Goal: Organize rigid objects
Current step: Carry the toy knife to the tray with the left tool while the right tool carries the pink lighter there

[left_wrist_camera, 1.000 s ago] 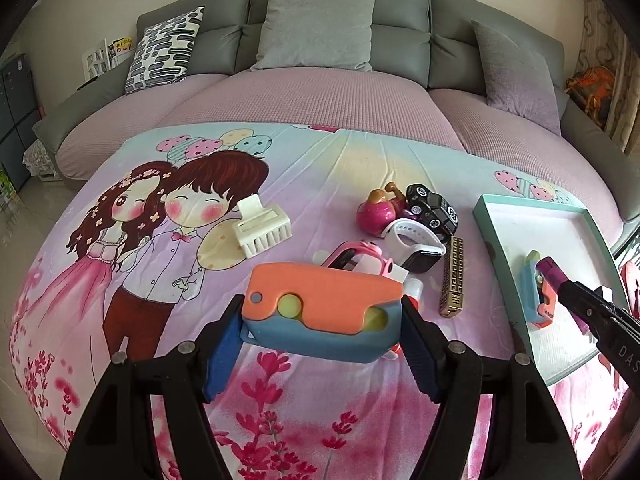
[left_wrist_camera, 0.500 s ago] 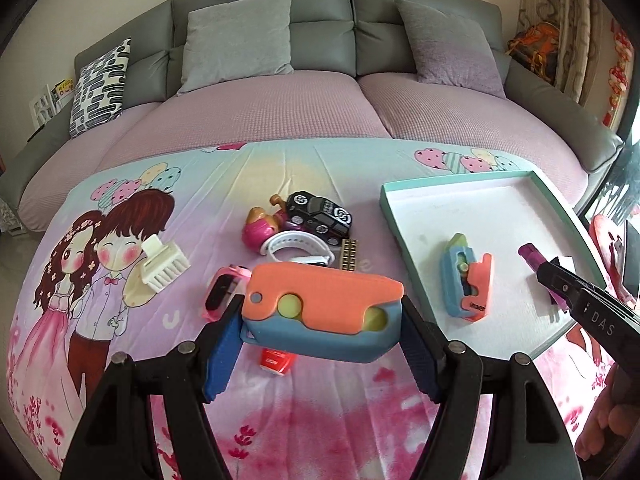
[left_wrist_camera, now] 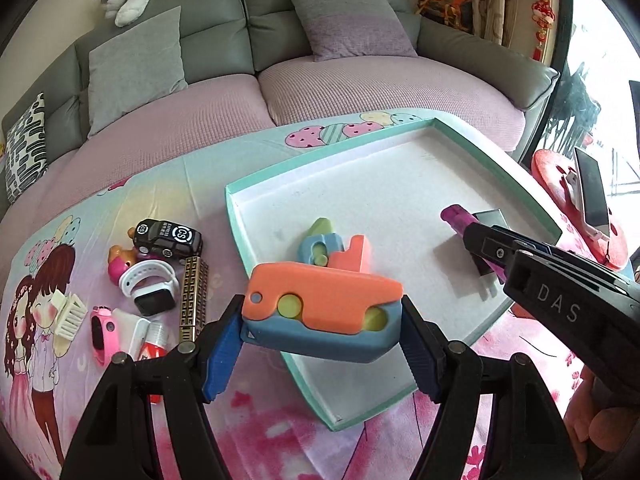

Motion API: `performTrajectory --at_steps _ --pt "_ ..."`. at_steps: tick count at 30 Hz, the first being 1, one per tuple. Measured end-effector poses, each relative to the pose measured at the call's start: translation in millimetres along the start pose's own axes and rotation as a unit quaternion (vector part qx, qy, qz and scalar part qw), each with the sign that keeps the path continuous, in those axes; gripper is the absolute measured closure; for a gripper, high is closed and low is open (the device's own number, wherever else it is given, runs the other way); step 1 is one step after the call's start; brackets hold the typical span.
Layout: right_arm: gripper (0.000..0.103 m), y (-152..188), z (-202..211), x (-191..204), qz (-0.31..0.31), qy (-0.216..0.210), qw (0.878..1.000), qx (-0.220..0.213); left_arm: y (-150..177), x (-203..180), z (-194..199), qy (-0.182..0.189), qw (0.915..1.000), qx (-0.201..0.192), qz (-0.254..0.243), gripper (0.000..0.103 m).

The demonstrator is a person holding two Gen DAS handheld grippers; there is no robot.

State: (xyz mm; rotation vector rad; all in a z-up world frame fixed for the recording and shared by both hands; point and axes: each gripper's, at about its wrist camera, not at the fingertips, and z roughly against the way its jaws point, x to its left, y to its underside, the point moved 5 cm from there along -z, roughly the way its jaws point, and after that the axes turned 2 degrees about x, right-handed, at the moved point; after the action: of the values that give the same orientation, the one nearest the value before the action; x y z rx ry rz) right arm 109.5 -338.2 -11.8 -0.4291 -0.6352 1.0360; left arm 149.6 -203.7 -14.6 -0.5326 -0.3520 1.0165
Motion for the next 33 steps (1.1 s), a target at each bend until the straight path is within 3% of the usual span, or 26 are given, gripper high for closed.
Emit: performTrajectory --at_steps 20,29,33 --pt "0.082 10.5 -15.7 8.1 0.022 0.006 0.999 0.033 17.8 -14.2 -29.0 0.026 0.9990 0.036 0.005 0.029" --pt "0.082 8.5 -11.4 11.7 0.028 0.007 0.999 0.026 16.8 -14.9 -33.1 0.030 0.9985 0.044 0.008 0.029" --pt "0.082 4.5 -4.3 12.9 0.025 0.005 1.000 0.012 12.5 -14.6 -24.6 0.037 0.9989 0.029 0.008 0.029"
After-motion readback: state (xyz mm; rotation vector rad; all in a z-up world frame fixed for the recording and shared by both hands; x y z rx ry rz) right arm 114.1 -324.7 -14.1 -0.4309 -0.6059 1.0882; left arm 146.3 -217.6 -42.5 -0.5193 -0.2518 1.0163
